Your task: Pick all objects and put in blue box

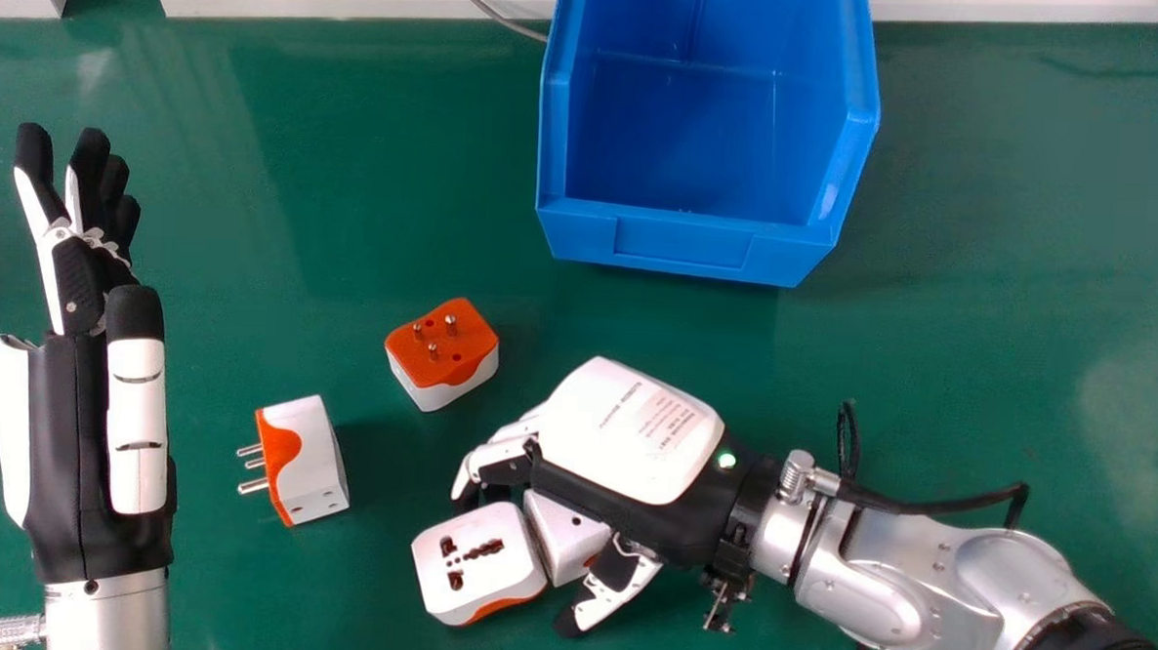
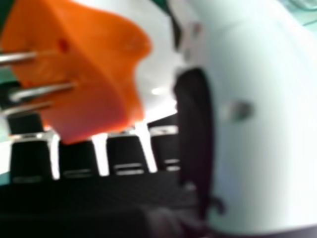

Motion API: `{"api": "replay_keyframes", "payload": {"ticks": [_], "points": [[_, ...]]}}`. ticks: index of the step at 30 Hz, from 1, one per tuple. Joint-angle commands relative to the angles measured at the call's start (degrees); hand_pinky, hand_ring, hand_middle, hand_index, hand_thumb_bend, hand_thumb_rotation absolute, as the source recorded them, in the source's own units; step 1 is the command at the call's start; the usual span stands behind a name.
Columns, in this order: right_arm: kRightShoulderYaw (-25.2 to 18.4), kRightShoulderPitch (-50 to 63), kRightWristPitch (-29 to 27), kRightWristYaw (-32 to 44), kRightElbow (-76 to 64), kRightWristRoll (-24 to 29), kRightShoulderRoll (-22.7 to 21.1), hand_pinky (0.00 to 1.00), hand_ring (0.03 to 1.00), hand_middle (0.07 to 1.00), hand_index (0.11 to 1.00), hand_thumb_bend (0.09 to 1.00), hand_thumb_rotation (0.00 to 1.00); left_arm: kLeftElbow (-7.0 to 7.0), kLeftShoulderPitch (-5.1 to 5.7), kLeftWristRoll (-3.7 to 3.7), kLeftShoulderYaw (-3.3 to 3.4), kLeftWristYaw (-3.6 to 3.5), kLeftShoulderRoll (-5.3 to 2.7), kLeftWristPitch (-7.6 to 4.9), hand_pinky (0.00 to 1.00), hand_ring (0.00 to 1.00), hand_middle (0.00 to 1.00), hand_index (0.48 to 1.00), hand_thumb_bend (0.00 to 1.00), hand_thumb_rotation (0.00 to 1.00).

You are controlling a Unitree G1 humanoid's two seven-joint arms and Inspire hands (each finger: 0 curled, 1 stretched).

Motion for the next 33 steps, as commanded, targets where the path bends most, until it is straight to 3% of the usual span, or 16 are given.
{"api": "replay_keyframes", "payload": {"ticks": [1, 12, 18, 25, 33], "points": [[-1.1, -0.6, 0.2, -1.0, -1.4, 0.0, -0.3, 0.31, 0.389, 0.471, 0.550, 0.574, 0.01, 0.18, -0.72, 0.24, 0.21, 0.11, 0.66, -1.43, 1.00, 1.00, 1.00, 0.994, 0.49, 1.00], [-1.8, -0.3, -0.3, 1.7, -2.3, 1.1, -0.7, 0.28, 0.358, 0.444, 0.532, 0.535, 0.00, -0.06, -0.58, -0.24, -0.14, -0.12, 0.70, -1.49, 1.00, 1.00, 1.00, 0.994, 0.49, 1.00], [-3.5, 1.0, -1.5, 3.3, -5.6, 2.7, -2.6, 0.28, 0.359, 0.441, 0.531, 0.531, 0.00, -1.10, -0.13, -0.42, -0.52, -0.24, 0.57, -1.04, 1.00, 1.00, 1.00, 0.994, 0.49, 1.00], [-7.6, 3.4, -2.4, 4.4, -11.9, 4.6, -5.3, 0.28, 0.353, 0.436, 0.529, 0.527, 0.00, -1.24, 0.05, -0.79, -0.91, -0.46, 0.74, -0.80, 1.00, 1.00, 1.00, 0.996, 0.47, 1.00], [-14.6, 6.2, -3.4, 4.2, -19.6, 7.6, -8.1, 0.28, 0.364, 0.439, 0.526, 0.526, 0.00, -0.88, -0.18, -0.21, -0.84, -0.10, 0.95, -0.86, 1.00, 1.00, 1.00, 0.998, 0.47, 1.00]]}}
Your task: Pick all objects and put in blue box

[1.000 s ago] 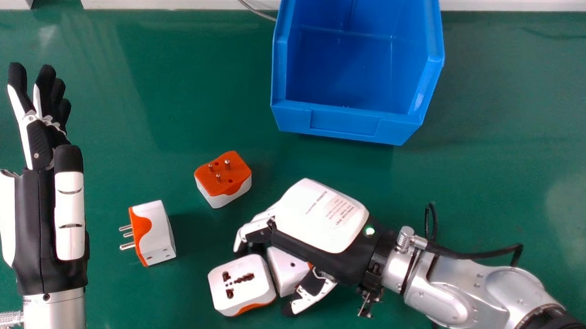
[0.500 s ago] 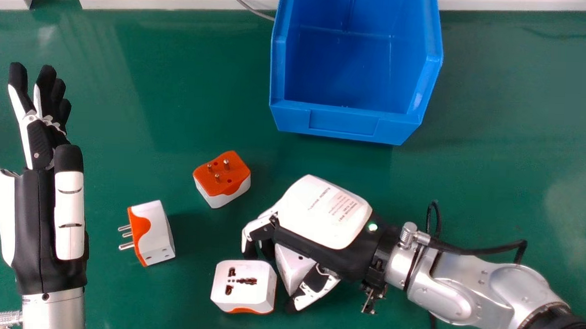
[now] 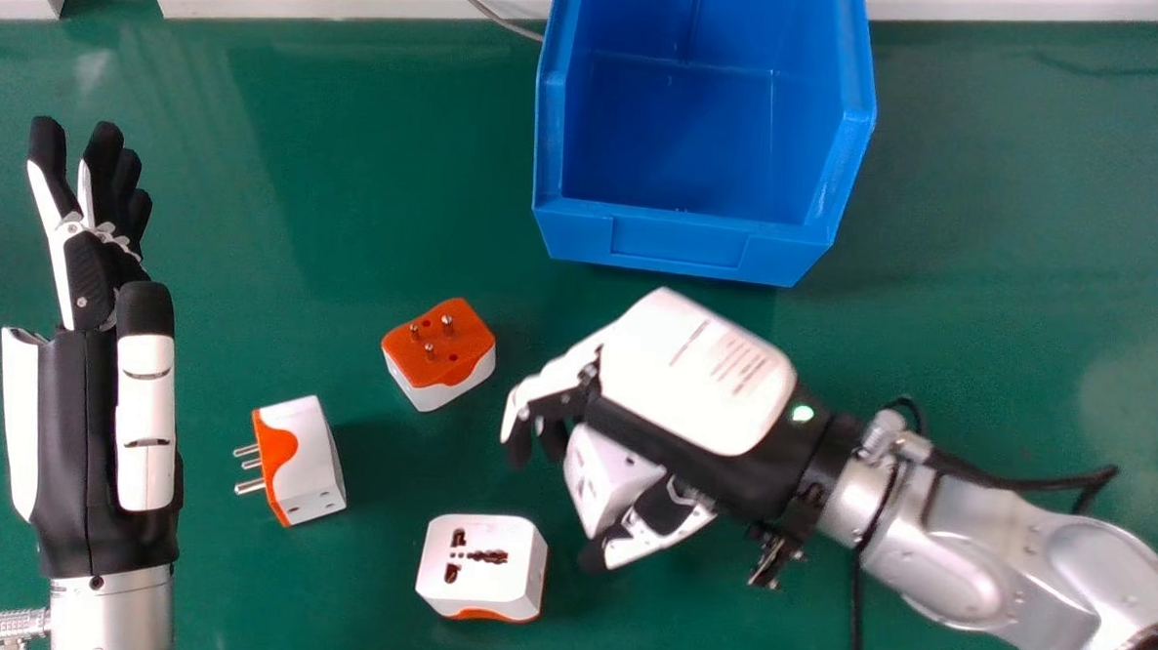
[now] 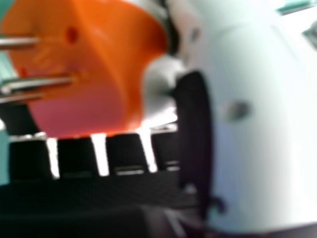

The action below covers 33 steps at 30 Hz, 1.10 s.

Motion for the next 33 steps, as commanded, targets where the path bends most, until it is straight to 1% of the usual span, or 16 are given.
{"api": "replay_keyframes", "payload": {"ticks": [1, 4, 10, 13, 17, 22, 25, 27, 29, 31, 32, 33], "points": [[-3.1, 0.4, -0.8, -1.0, -3.3, 2.2, -1.0, 0.28, 0.368, 0.442, 0.524, 0.527, 0.00, -0.40, -0.18, 0.06, 0.26, 0.06, 0.48, -0.91, 1.00, 1.00, 1.00, 0.998, 0.48, 1.00], [-5.7, 1.1, -0.6, -0.7, -6.1, 2.9, -1.4, 0.28, 0.373, 0.447, 0.520, 0.527, 0.00, -0.36, -0.23, 0.27, 0.25, 0.14, 0.55, -0.80, 1.00, 1.00, 1.00, 0.998, 0.48, 1.00], [-10.1, 0.6, -0.2, -0.2, -9.9, 4.1, -1.4, 0.27, 0.371, 0.462, 0.519, 0.525, 0.00, -0.28, -0.29, 0.11, 0.20, 0.05, 0.72, -0.63, 1.00, 1.00, 1.00, 0.998, 0.49, 1.00], [-12.3, -0.8, -0.2, -0.1, -10.8, 5.1, -1.1, 0.26, 0.368, 0.469, 0.521, 0.522, 0.00, -0.49, -0.28, 0.31, 0.24, 0.18, 0.72, -0.49, 1.00, 1.00, 1.00, 0.998, 0.49, 1.00], [-15.1, -4.4, -0.8, -1.2, -9.8, 6.7, -0.3, 0.25, 0.364, 0.480, 0.524, 0.519, 0.00, -0.08, -0.66, 1.11, 0.42, 0.65, 0.58, -0.45, 1.00, 1.00, 1.00, 0.999, 0.49, 0.99], [-17.1, -11.3, 0.0, -0.4, -6.0, 9.8, 1.7, 0.25, 0.363, 0.485, 0.524, 0.518, 0.00, 0.94, -1.22, 1.94, 0.67, 1.18, 0.61, -0.56, 1.00, 1.00, 1.00, 0.999, 0.49, 0.99], [-17.5, -15.6, 0.9, 1.4, -3.4, 11.8, 2.4, 0.27, 0.367, 0.489, 0.521, 0.517, 0.00, 1.27, -1.44, 2.85, 0.89, 1.90, 0.71, -0.61, 1.00, 1.00, 1.00, 0.999, 0.50, 0.99], [-17.6, -18.5, 1.2, 1.5, -1.2, 11.9, 2.7, 0.27, 0.367, 0.489, 0.521, 0.517, 0.00, 1.31, -1.51, 3.40, 1.05, 2.32, 0.74, -0.61, 1.00, 1.00, 1.00, 0.999, 0.50, 0.99], [-17.5, -21.3, 1.4, 1.2, 1.5, 11.5, 2.9, 0.27, 0.365, 0.491, 0.525, 0.516, 0.00, 1.43, -1.69, 3.77, 1.18, 2.62, 0.79, -0.53, 1.00, 1.00, 1.00, 0.998, 0.51, 0.99], [-17.3, -24.3, 1.9, 0.4, 4.4, 10.4, 3.0, 0.27, 0.365, 0.491, 0.525, 0.516, 0.00, 1.35, -1.80, 4.25, 1.24, 3.05, 0.74, -0.45, 1.00, 1.00, 1.00, 0.998, 0.51, 0.99], [-17.1, -25.9, 2.4, -0.3, 5.8, 9.6, 3.0, 0.25, 0.381, 0.482, 0.524, 0.516, 0.00, 1.54, -1.93, 4.44, 1.24, 3.23, 0.73, -0.49, 1.00, 1.00, 1.00, 0.998, 0.53, 0.99], [-17.0, -27.6, 2.9, -0.7, 7.5, 9.0, 3.1, 0.25, 0.381, 0.482, 0.524, 0.516, 0.00, 1.73, -2.09, 4.65, 1.23, 3.42, 0.71, -0.50, 1.00, 1.00, 1.00, 0.998, 0.53, 0.99]]}}
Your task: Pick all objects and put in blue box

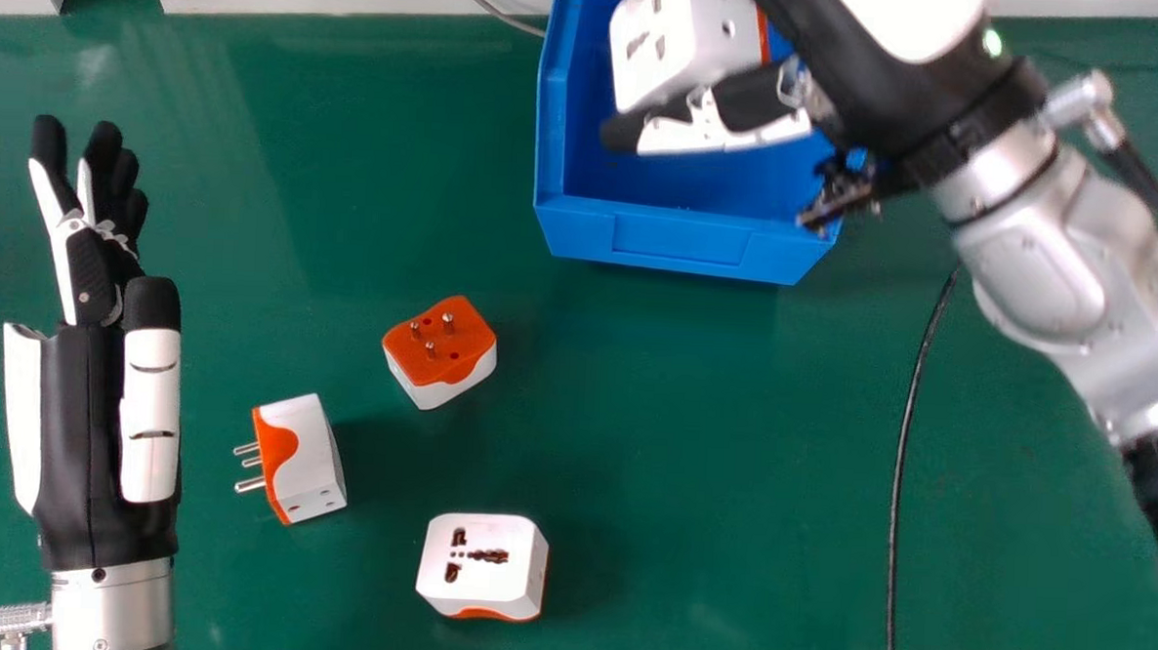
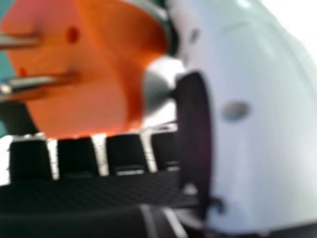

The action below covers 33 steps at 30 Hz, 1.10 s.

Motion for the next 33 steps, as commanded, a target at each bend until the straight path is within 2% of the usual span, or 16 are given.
{"api": "replay_keyframes", "payload": {"ticks": [1, 6, 11, 14, 20, 30, 33], "points": [[-0.7, -6.6, 0.8, -1.8, 3.1, 0.3, 0.2, 0.22, 0.348, 0.471, 0.524, 0.518, 0.00, 0.04, -0.96, 0.98, 0.08, 0.59, 0.40, -0.53, 1.00, 1.00, 1.00, 0.997, 0.54, 0.98], [1.3, -15.8, 2.5, -3.3, 15.0, -0.9, 2.0, 0.20, 0.315, 0.453, 0.525, 0.519, 0.00, 1.18, -1.80, 1.62, 0.01, 1.15, 0.56, -0.97, 1.00, 1.00, 1.00, 0.996, 0.56, 0.98], [4.8, -24.4, 5.3, -7.4, 26.8, -3.9, 4.4, 0.19, 0.291, 0.448, 0.518, 0.522, 0.00, 1.94, -2.41, 1.14, -0.14, 1.01, 0.84, -1.34, 1.00, 1.00, 1.00, 0.994, 0.58, 0.97], [7.2, -28.3, 7.5, -9.8, 32.5, -5.5, 5.6, 0.15, 0.241, 0.456, 0.505, 0.526, 0.00, 1.96, -2.59, 1.00, -0.13, 1.01, 0.93, -1.40, 1.00, 1.00, 1.00, 0.993, 0.59, 0.97], [9.9, -32.7, 12.9, -10.8, 40.3, -6.5, 7.7, 0.15, 0.239, 0.447, 0.510, 0.525, 0.00, 2.69, -3.10, 0.78, -0.08, 0.98, 0.92, -1.83, 1.00, 1.00, 1.00, 0.993, 0.59, 0.97], [12.7, -34.8, 19.1, -8.4, 44.4, -6.0, 9.3, 0.19, 0.280, 0.459, 0.517, 0.522, 0.00, 2.19, -3.05, 0.93, -0.20, 1.08, 0.71, -1.94, 1.00, 1.00, 1.00, 0.992, 0.59, 0.97], [12.8, -35.0, 20.7, -7.0, 45.1, -5.5, 9.5, 0.21, 0.296, 0.466, 0.522, 0.520, 0.00, 2.22, -3.09, 0.71, -0.20, 0.98, 0.87, -1.82, 1.00, 1.00, 1.00, 0.991, 0.59, 0.97]]}}
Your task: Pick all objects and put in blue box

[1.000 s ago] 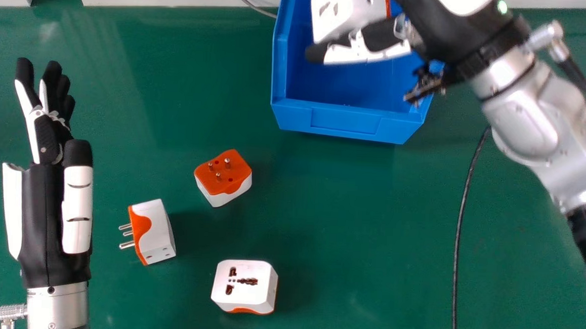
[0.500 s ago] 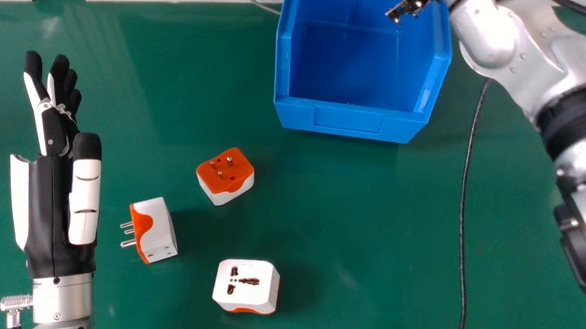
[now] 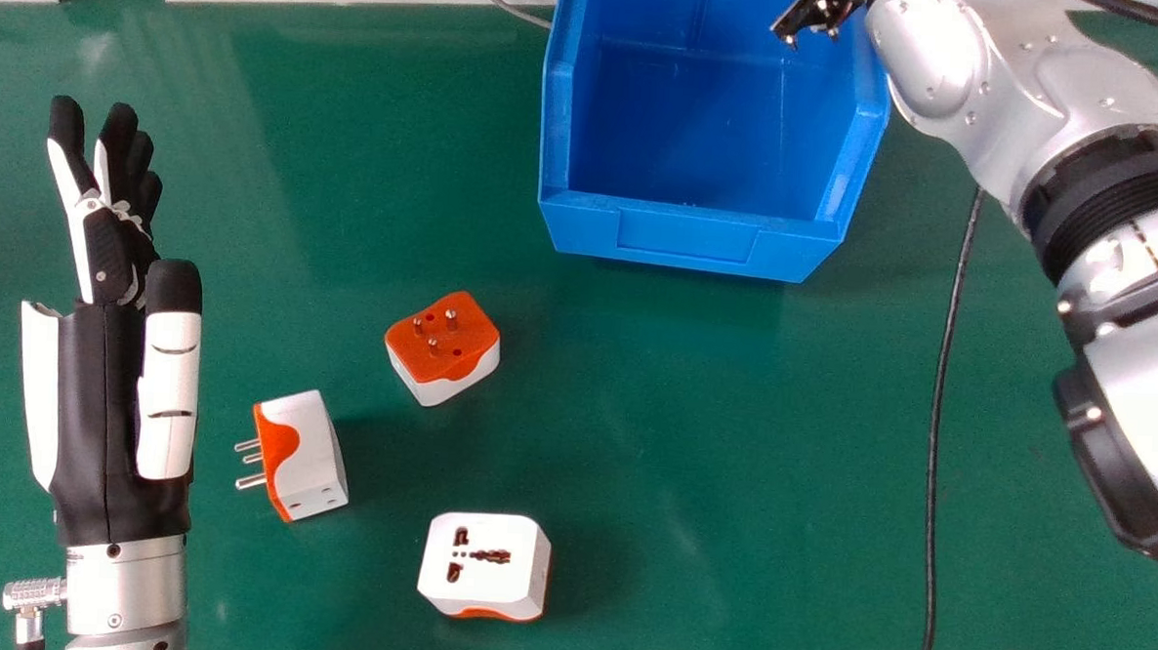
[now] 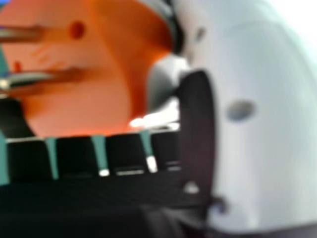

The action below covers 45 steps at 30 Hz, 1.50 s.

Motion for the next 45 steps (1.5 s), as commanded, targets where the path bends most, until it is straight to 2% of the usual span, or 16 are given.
{"api": "replay_keyframes", "payload": {"ticks": [1, 6, 8, 13, 18, 22, 26, 29, 30, 32, 33, 36, 39, 45], "points": [[-0.1, -4.1, 1.3, 0.5, -0.1, 1.0, -0.2, 0.22, 0.305, 0.470, 0.528, 0.517, 0.00, -0.48, -0.38, -0.26, -0.08, 0.08, 0.61, -1.29, 1.00, 1.00, 1.00, 0.990, 0.59, 0.97], [1.2, -3.8, 4.9, 0.6, 0.8, 0.0, -0.1, 0.25, 0.325, 0.479, 0.535, 0.514, 0.00, -0.08, -0.61, -0.38, -0.05, 0.01, 0.65, -1.38, 1.00, 1.00, 1.00, 0.989, 0.60, 0.97], [1.6, -3.2, 6.2, 1.4, 1.2, 0.1, 0.0, 0.26, 0.331, 0.481, 0.537, 0.513, 0.00, -0.42, -0.45, -0.60, -0.16, -0.13, 0.61, -1.39, 1.00, 1.00, 1.00, 0.988, 0.60, 0.97], [3.2, -2.2, 8.1, 0.9, 1.7, -0.4, 0.4, 0.29, 0.354, 0.483, 0.530, 0.515, 0.00, 0.03, -0.55, -1.34, -0.37, -0.69, 0.59, -1.56, 1.00, 1.00, 1.00, 0.988, 0.59, 0.98], [4.9, -0.8, 9.6, -0.9, 2.2, -1.1, 0.9, 0.30, 0.358, 0.486, 0.530, 0.514, 0.00, 0.20, -0.39, -2.43, -0.66, -1.54, 0.75, -1.57, 1.00, 1.00, 1.00, 0.988, 0.58, 0.98], [4.4, -0.5, 10.6, 1.7, 2.5, -0.3, 1.4, 0.31, 0.365, 0.485, 0.529, 0.515, 0.00, -0.31, 0.00, -2.72, -0.71, -1.83, 0.72, -1.39, 1.00, 1.00, 1.00, 0.988, 0.58, 0.98], [3.2, -0.8, 11.5, 7.1, 2.5, 1.1, 1.6, 0.33, 0.374, 0.489, 0.531, 0.515, 0.00, -0.44, 0.13, -2.44, -0.66, -1.70, 0.65, -1.21, 1.00, 1.00, 1.00, 0.988, 0.57, 0.97], [2.8, -0.8, 11.1, 9.2, 2.3, 1.8, 1.5, 0.44, 0.504, 0.587, 0.605, 0.699, 0.05, -0.29, -0.07, -2.09, -0.64, -1.53, 0.62, -1.07, 1.00, 1.00, 1.00, 0.989, 0.56, 0.97], [2.5, -0.7, 10.6, 9.7, 2.2, 2.1, 1.3, 0.44, 0.504, 0.587, 0.605, 0.699, 0.05, -0.15, -0.18, -2.01, -0.64, -1.50, 0.62, -1.08, 1.00, 1.00, 1.00, 0.989, 0.56, 0.97], [1.9, -0.6, 10.0, 10.5, 2.2, 2.7, 1.2, 0.49, 0.577, 0.656, 0.665, 0.812, 0.10, -0.05, -0.34, -1.81, -0.64, -1.40, 0.57, -1.08, 1.00, 1.00, 1.00, 0.990, 0.56, 0.97], [1.5, -0.6, 9.8, 10.9, 2.2, 3.1, 1.2, 0.50, 0.591, 0.672, 0.680, 0.836, 0.11, -0.02, -0.42, -1.75, -0.64, -1.37, 0.57, -1.06, 1.00, 1.00, 1.00, 0.991, 0.55, 0.97], [1.5, -0.7, 9.7, 11.5, 2.1, 3.6, 1.2, 0.52, 0.638, 0.711, 0.717, 0.899, 0.14, -0.07, -0.53, -1.92, -0.67, -1.46, 0.69, -1.01, 1.00, 1.00, 1.00, 0.991, 0.55, 0.97], [1.7, -0.8, 9.8, 11.3, 2.1, 3.3, 1.3, 0.53, 0.650, 0.723, 0.726, 0.916, 0.15, 0.08, -0.74, -2.21, -0.66, -1.59, 0.83, -0.93, 1.00, 1.00, 1.00, 0.992, 0.55, 0.97], [1.6, -0.8, 9.4, 10.7, 2.0, 3.3, 1.0, 0.54, 0.665, 0.740, 0.737, 0.938, 0.17, 0.08, -0.96, -2.25, -0.67, -1.51, 0.82, -0.92, 1.00, 1.00, 1.00, 0.992, 0.54, 0.97]]}}
